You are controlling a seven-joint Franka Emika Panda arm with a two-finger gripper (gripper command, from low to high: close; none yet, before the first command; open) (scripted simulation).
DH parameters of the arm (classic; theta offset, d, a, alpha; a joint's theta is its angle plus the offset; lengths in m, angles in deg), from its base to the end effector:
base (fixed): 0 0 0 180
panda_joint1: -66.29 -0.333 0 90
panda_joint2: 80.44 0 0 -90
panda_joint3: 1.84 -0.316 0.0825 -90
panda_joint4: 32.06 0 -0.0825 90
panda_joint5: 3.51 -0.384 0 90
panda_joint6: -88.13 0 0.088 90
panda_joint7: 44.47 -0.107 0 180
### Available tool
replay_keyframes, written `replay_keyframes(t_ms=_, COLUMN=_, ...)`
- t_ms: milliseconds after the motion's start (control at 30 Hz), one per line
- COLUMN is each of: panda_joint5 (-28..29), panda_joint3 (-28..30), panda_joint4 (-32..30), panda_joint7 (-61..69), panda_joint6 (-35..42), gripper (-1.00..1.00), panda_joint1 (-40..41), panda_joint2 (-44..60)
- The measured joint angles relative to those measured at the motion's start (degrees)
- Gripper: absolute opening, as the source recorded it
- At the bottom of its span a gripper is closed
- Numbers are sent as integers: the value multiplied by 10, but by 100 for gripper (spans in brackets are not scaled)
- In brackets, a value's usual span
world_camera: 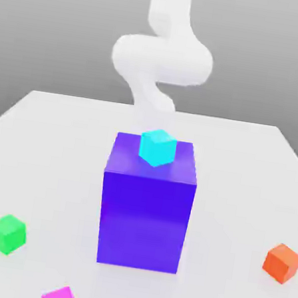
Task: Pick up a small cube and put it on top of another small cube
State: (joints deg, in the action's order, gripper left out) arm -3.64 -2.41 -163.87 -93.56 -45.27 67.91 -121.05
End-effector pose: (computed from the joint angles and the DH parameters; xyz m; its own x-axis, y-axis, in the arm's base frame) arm 0.3796 -0.0056 0.6809 0.4694 -0.7638 0.4431 -0.5734 -0.6452 -0.5049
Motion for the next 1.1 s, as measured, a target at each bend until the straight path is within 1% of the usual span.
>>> replay_keyframes(t_ms=367, panda_joint5=8, panda_joint3=-18, panda_joint4=-1, panda_joint7=-154, panda_joint6=-72, gripper=0, panda_joint1=59, panda_joint2=232)
replay_keyframes(t_ms=700, panda_joint5=19, panda_joint3=-9, panda_joint4=-2, panda_joint7=-295, panda_joint6=-136, gripper=0, panda_joint1=91, panda_joint2=440)
replay_keyframes(t_ms=933, panda_joint5=2, panda_joint3=10, panda_joint4=-3, panda_joint7=-376, panda_joint6=-182, gripper=0, panda_joint1=93, panda_joint2=585)
replay_keyframes(t_ms=1100, panda_joint5=-7, panda_joint3=11, panda_joint4=15, panda_joint7=-384, panda_joint6=-252, gripper=0, panda_joint1=93, panda_joint2=689)
